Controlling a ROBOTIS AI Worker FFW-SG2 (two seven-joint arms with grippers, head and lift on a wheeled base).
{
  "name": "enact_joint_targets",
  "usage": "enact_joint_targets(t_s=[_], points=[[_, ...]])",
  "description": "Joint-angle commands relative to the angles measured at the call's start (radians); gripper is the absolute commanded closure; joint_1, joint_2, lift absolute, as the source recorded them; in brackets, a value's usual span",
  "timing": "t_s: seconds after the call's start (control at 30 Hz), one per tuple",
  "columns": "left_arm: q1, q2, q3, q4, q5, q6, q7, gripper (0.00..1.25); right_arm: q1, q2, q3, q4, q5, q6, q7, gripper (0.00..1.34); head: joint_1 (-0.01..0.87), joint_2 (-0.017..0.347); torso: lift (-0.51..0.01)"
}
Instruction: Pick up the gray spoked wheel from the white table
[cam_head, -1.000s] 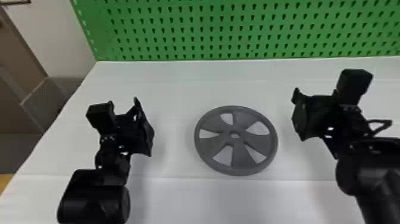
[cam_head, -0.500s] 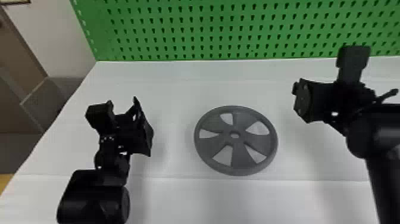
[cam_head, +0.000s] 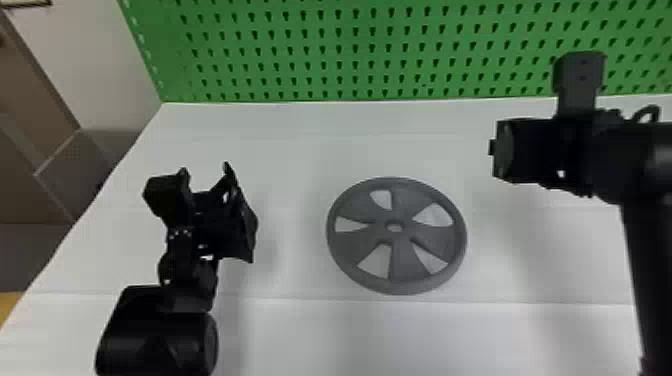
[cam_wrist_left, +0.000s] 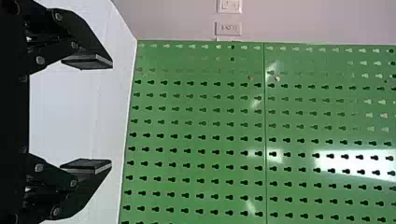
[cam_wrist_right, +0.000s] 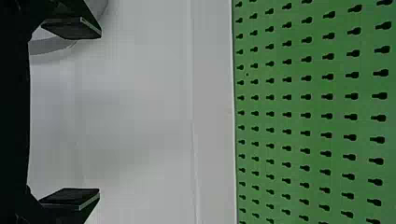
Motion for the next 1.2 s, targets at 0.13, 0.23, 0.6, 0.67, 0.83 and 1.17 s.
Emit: enact_joint_targets(t_s=[0.13,0.23,0.6,0.67,0.83,1.17], points=[[0.0,0.0,-0.001,-0.002,-0.005,-0.001,0.0,0.49,-0.116,-0.008,-0.051,0.148,-0.192,0.191,-0.026,0.11,0.779,0.118,-0.067],[-0.001,0.0,-0.001,-0.003,-0.008,-0.001,0.0,0.49,-0.142,-0.005,-0.013,0.156,-0.172,0.216,-0.066,0.11,0.779,0.118,-0.067],[-0.001,0.002,-0.003,-0.008,-0.019,-0.001,0.0,0.49,-0.285,0.026,0.025,0.33,-0.075,0.309,-0.074,0.11,0.779,0.118,-0.067],[0.0,0.002,-0.005,-0.008,-0.021,-0.001,0.0,0.49,-0.302,0.02,0.016,0.386,-0.104,0.309,-0.074,0.11,0.779,0.118,-0.067],[-0.001,0.002,-0.005,-0.011,-0.031,-0.001,0.0,0.49,-0.308,-0.014,0.022,0.458,-0.173,0.309,-0.074,0.11,0.779,0.118,-0.067],[-0.004,0.005,-0.005,-0.012,-0.048,0.001,0.0,0.49,-0.363,-0.046,0.111,0.556,-0.173,0.309,-0.074,0.1,0.779,0.118,-0.067]])
